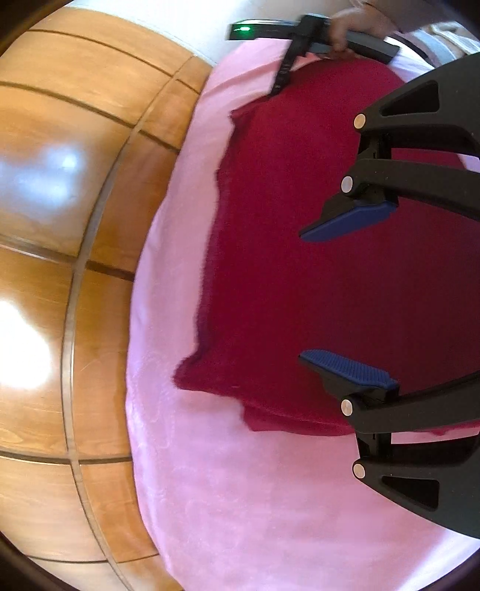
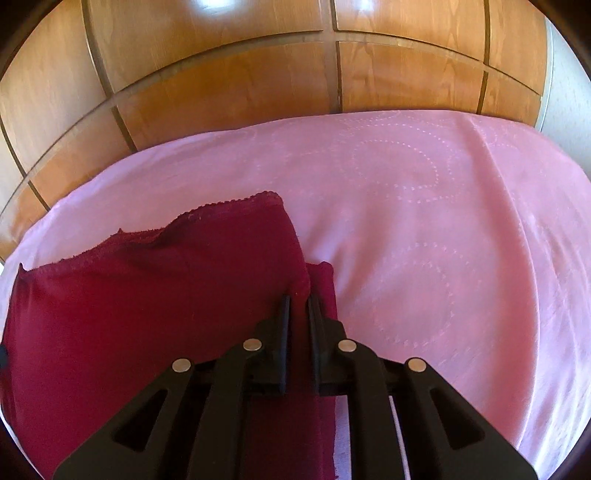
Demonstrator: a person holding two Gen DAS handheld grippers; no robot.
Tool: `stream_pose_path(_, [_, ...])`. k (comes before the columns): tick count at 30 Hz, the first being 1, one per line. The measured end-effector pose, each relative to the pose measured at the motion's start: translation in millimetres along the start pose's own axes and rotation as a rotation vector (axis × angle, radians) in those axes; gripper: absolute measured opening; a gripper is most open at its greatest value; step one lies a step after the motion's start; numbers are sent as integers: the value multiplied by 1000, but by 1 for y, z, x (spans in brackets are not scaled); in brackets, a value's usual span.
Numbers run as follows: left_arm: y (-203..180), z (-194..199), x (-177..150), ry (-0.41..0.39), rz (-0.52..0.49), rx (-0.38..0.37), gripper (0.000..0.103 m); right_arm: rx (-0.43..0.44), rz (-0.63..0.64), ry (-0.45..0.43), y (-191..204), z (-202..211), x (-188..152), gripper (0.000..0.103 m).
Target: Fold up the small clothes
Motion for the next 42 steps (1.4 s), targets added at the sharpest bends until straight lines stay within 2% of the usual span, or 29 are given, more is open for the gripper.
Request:
stream_pose_path(3, [-3, -11, 17, 6, -32, 23, 60, -25, 24, -7, 1, 1, 0, 9])
stream_pose_path(7, [-2, -47, 30, 78, -70, 73, 60, -29, 29, -14, 2, 2, -2, 9])
stream_pose_path(10, [13, -79, 36, 120, -43, 134, 61, -16, 21, -23, 1, 0, -2, 9])
stream_pose_path(12, [23, -94, 39, 131, 3, 128, 64, -4, 10, -25, 2, 2, -4, 10])
stream_pose_path(16, [19, -93, 40, 119, -13, 166, 65, 19, -7, -24, 0, 4, -5, 10])
stream_pose_path(21, [15, -55, 31, 63, 4, 160, 65, 87, -43, -13, -6, 7, -4, 14])
stream_pose_path(22, [11, -47, 27, 51, -6, 158, 65, 97, -45, -12, -7, 9, -4, 17])
stream_pose_path(24, [3, -30, 17, 26, -20, 143, 65, 119, -60, -10, -9, 14, -5, 31])
stream_pose_path(25, [-2, -22, 11, 16, -28, 132, 65, 113, -72, -6, -11, 16, -5, 64])
stream_pose_path(26, [-5, -17, 8, 12, -32, 128, 65, 106, -92, 2, -14, 18, -7, 86])
stream_pose_path(28, [-14, -3, -3, -5, -44, 115, 65, 147, -94, 13, -14, 23, -12, 79])
stream_pose_path(32, [-28, 13, -18, -20, -66, 93, 65, 169, -65, 30, -13, 32, -27, 79])
stream_pose_path(42, [-42, 29, -37, -28, -75, 51, 65, 309, -54, 79, 2, 53, -70, 80])
Point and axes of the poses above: each gripper's, at about its wrist camera, not at the fingertips, and z roughly against the way its jaws point, y to its left, x to its top, the point moved 9 cm from there along -z, roughly the way its jaws point, and after that the axes turned 7 degrees about y, right-handed, at the moved point
